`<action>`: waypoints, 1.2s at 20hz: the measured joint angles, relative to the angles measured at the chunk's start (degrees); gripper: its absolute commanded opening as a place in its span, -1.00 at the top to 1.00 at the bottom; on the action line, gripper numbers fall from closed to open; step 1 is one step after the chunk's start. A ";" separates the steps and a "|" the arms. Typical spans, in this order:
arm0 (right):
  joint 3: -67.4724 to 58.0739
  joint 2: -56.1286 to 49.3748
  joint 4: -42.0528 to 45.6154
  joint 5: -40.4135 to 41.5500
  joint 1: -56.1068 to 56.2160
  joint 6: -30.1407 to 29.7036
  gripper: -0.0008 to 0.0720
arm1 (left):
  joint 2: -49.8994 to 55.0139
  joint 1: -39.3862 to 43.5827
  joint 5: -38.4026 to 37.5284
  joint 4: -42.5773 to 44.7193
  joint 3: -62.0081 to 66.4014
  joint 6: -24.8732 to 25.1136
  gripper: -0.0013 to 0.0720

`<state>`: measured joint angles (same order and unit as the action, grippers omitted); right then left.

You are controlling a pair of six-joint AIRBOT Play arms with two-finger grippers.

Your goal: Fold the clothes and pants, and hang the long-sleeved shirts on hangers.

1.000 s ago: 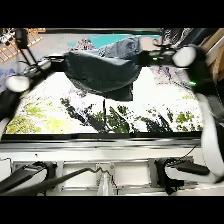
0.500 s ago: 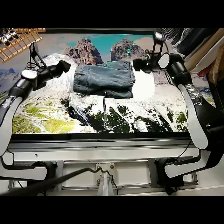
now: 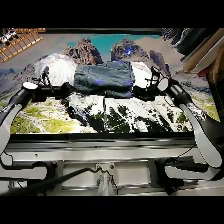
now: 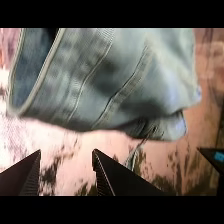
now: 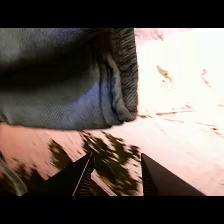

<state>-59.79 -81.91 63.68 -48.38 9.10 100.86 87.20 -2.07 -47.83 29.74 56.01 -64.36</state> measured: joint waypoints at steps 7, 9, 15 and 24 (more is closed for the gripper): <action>2.82 -3.32 -8.04 8.79 0.00 1.62 -0.18 | -0.11 0.00 -0.59 -0.15 -1.64 -0.44 -0.12; 2.99 -4.31 -8.92 10.38 0.00 1.77 -0.16 | -0.11 0.02 -0.59 -0.17 -1.73 -0.42 -0.43; 3.10 -5.57 -12.35 17.49 0.00 2.16 0.86 | -0.07 0.02 2.03 -0.20 -1.77 0.02 -0.74; 3.10 -5.68 -13.57 15.58 -0.02 -0.17 0.87 | 2.95 2.16 5.18 -0.37 -1.73 0.63 -0.74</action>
<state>-56.69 -87.59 50.11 -32.80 9.08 100.68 90.15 0.10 -42.65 29.36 54.28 -63.72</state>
